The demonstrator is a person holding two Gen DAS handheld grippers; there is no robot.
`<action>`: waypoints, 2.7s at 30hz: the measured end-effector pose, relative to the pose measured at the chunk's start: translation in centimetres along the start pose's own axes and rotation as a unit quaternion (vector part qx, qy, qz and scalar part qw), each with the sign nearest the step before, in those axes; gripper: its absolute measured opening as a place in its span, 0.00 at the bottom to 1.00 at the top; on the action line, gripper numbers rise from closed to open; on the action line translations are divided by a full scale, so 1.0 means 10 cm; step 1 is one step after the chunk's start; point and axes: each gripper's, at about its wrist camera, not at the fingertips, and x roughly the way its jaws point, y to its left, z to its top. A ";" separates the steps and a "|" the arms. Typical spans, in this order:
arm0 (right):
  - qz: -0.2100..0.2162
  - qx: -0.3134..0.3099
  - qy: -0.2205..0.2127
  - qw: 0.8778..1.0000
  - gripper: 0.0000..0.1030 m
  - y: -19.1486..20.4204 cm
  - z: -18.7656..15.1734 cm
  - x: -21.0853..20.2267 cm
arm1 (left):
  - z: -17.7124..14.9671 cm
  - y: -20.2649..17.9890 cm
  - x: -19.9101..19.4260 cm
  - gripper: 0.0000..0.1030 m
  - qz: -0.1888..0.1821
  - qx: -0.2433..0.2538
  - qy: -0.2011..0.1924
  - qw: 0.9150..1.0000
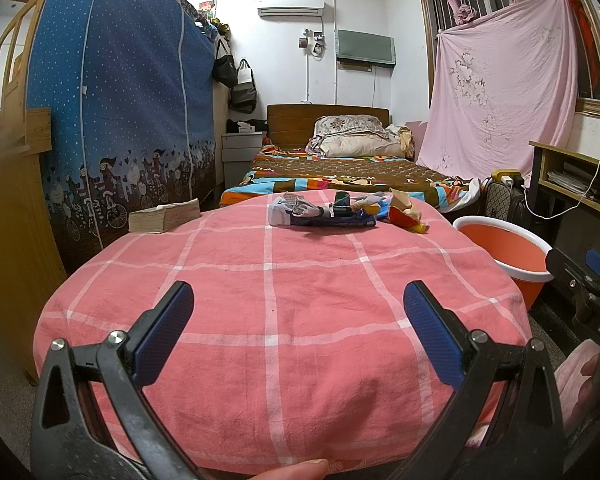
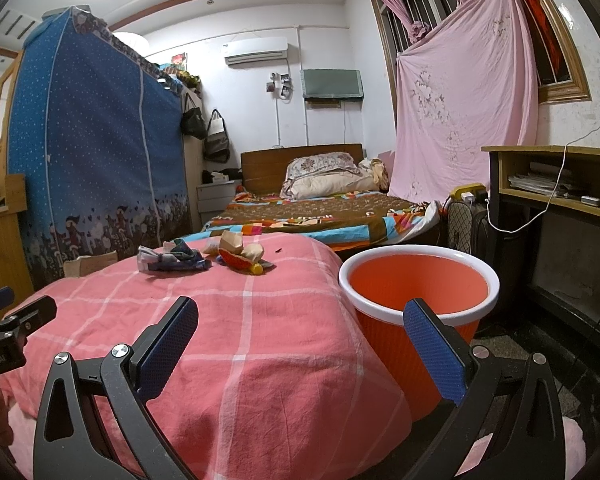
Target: Collect trash
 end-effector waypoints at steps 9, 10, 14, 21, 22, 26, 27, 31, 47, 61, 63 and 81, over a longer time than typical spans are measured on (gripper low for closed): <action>0.000 0.001 0.001 1.000 1.00 0.00 -0.01 0.00 | 0.00 0.00 0.00 0.89 0.000 0.000 0.000 1.000; 0.000 0.001 0.001 1.000 1.00 0.00 -0.01 0.00 | 0.00 0.00 0.00 0.89 0.000 0.000 0.001 1.000; 0.000 0.001 0.001 1.000 1.00 0.00 -0.01 0.00 | -0.01 0.00 0.02 0.89 0.000 0.001 0.002 1.000; 0.000 0.001 0.001 1.000 1.00 0.00 -0.01 0.00 | -0.02 0.00 0.03 0.89 0.000 0.000 0.001 1.000; 0.000 0.001 0.001 1.000 1.00 0.00 -0.01 0.00 | -0.02 0.00 0.03 0.89 0.000 0.000 0.001 1.000; 0.000 0.001 0.001 1.000 1.00 0.00 -0.01 0.00 | -0.02 0.00 0.03 0.89 0.000 0.001 0.001 1.000; 0.000 0.001 0.001 1.000 1.00 0.00 -0.01 0.00 | -0.02 0.00 0.03 0.89 0.000 0.001 0.002 1.000; 0.000 0.002 0.002 1.000 1.00 0.01 -0.01 0.01 | -0.02 0.00 0.03 0.89 0.000 0.001 0.002 1.000; 0.031 -0.016 -0.010 0.999 1.00 0.08 0.20 0.23 | 0.14 0.11 0.25 0.89 -0.008 0.001 -0.020 1.000; 0.081 -0.081 -0.027 0.993 1.00 0.25 0.90 1.13 | 0.73 0.21 0.95 0.88 -0.033 -0.002 -0.057 0.998; 0.086 -0.083 -0.019 0.993 1.00 0.27 0.95 1.28 | 0.76 0.22 1.07 0.87 -0.040 -0.005 -0.043 0.998; 0.173 -0.088 0.171 0.966 0.67 0.52 0.71 2.16 | 0.68 0.20 1.96 0.33 -0.114 -0.061 0.144 0.981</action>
